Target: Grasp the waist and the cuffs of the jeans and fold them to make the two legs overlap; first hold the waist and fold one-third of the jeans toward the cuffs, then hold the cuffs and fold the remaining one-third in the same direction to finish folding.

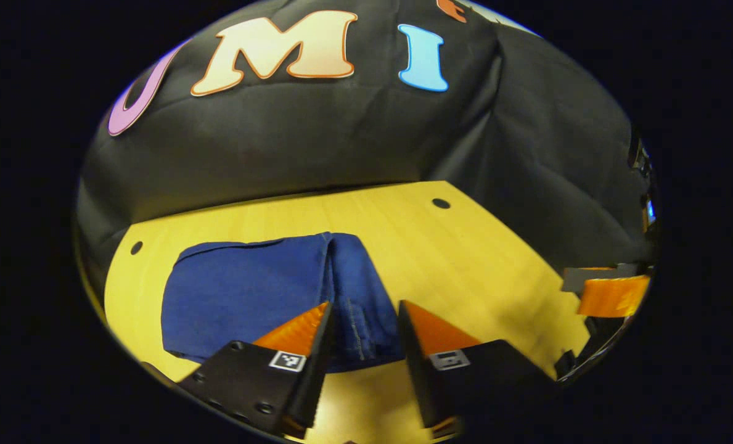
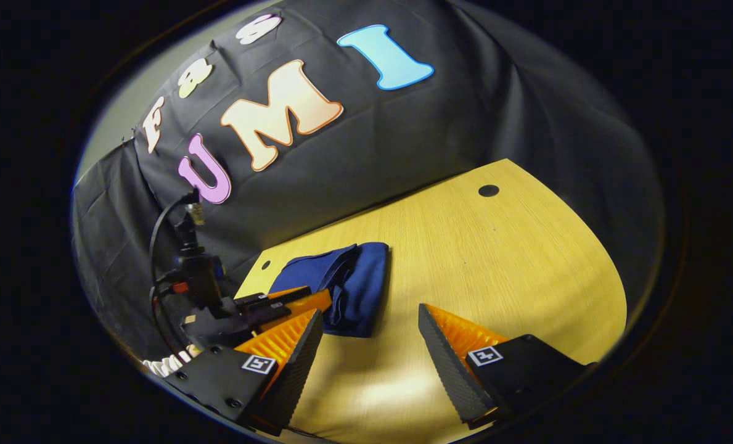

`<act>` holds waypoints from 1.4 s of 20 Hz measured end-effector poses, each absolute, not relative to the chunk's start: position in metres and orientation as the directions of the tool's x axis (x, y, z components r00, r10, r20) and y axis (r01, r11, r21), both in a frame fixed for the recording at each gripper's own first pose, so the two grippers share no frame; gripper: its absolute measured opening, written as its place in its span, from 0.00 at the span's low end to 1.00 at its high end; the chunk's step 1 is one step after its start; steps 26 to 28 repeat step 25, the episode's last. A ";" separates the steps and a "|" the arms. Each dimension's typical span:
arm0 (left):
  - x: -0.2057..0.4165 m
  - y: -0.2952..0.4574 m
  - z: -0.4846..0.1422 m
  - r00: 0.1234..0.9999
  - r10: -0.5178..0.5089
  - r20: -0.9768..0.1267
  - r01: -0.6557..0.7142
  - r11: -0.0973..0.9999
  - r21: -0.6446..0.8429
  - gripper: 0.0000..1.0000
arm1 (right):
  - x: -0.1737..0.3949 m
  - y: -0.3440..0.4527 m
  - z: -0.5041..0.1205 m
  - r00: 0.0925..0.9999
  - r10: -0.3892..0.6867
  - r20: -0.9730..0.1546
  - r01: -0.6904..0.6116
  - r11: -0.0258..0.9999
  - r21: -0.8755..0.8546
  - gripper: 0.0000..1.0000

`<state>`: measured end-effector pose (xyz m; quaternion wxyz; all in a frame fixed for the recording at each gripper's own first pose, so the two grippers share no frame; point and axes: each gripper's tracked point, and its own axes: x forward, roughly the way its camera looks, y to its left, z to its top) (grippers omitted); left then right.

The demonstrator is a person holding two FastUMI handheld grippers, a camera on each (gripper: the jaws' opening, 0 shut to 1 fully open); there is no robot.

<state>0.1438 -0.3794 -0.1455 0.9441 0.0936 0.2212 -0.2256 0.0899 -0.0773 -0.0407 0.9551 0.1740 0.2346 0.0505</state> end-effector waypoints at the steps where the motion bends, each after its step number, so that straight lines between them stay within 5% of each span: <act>1: 0.132 -0.378 -0.135 0.801 -0.404 -0.442 0.478 0.876 0.064 0.76 | 0.090 -0.069 -0.040 0.888 0.171 -0.426 -0.014 0.938 0.347 0.97; 4: 0.102 -0.344 -0.102 0.831 -0.398 -0.388 0.459 0.885 0.076 0.91 | 0.088 -0.036 -0.031 0.906 0.161 -0.391 -0.018 0.939 0.344 0.97; 6: 0.090 -0.310 -0.084 0.862 -0.360 -0.356 0.420 0.902 0.104 0.93 | 0.086 -0.009 -0.023 0.921 0.165 -0.352 -0.028 0.932 0.363 0.97; 16: 0.069 -0.162 -0.091 0.913 -0.169 -0.372 0.217 0.972 0.089 0.94 | 0.077 0.055 -0.018 0.932 0.161 -0.325 -0.055 0.949 0.311 0.97; 28: 0.064 -0.147 -0.099 0.891 -0.222 -0.396 0.261 0.964 0.047 0.94 | 0.071 0.066 -0.017 0.934 0.126 -0.333 -0.025 0.956 0.291 0.97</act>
